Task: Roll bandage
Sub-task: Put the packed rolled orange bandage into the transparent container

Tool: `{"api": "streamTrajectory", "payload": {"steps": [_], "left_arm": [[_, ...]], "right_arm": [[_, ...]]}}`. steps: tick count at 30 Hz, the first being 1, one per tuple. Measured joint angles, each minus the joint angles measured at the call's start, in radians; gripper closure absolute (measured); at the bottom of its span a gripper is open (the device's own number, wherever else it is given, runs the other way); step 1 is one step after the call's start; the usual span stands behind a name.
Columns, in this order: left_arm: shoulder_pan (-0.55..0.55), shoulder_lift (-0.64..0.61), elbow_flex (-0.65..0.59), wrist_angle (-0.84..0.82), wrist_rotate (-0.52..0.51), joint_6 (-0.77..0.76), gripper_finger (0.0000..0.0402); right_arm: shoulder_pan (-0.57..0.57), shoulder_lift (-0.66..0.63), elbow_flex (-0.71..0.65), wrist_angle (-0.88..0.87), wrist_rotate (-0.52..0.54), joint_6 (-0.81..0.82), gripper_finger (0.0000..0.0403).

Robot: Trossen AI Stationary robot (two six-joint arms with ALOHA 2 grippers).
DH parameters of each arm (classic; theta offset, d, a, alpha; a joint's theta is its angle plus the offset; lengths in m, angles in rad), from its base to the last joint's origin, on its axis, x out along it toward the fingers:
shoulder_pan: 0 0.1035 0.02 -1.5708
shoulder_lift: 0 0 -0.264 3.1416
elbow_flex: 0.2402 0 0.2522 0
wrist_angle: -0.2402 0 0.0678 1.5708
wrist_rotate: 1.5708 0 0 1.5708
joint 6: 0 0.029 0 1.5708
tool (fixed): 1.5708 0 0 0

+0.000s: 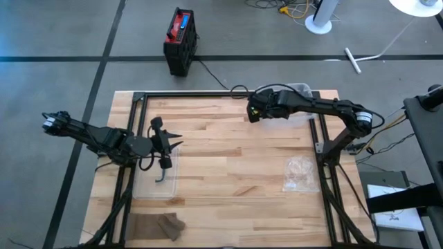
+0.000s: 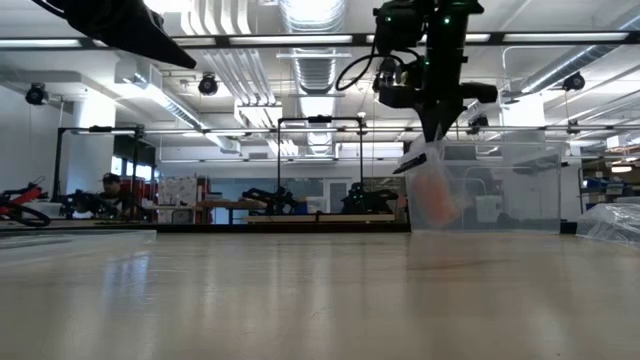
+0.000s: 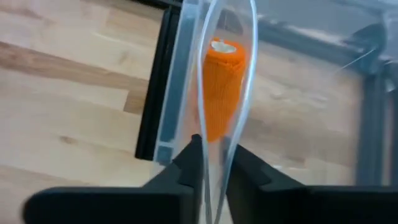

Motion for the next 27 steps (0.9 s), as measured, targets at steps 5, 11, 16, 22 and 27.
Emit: {"api": "streamTrajectory", "payload": {"steps": [5,11,16,22,27], "left_arm": [[0.0,0.0,0.0,-0.004,0.0,-0.001,0.0303],[0.0,0.0,0.0,-0.02,0.0,-0.006,0.029],[0.0,0.0,0.0,-0.023,0.0,-0.006,0.0282],[0.0,0.0,0.0,-0.023,0.001,-0.021,0.0278],[0.0,0.0,0.0,-0.024,0.001,-0.024,0.0288]], "right_arm": [[0.0,0.001,0.007,0.013,-0.072,-0.025,0.0287],[0.006,-0.03,0.076,0.012,-0.064,-0.066,0.0225],[0.004,-0.037,0.126,0.017,-0.043,-0.103,0.0196],[-0.006,-0.026,0.106,0.008,-0.058,-0.111,0.0225],[-0.025,-0.024,0.072,0.005,-0.12,-0.077,0.0322]]}}
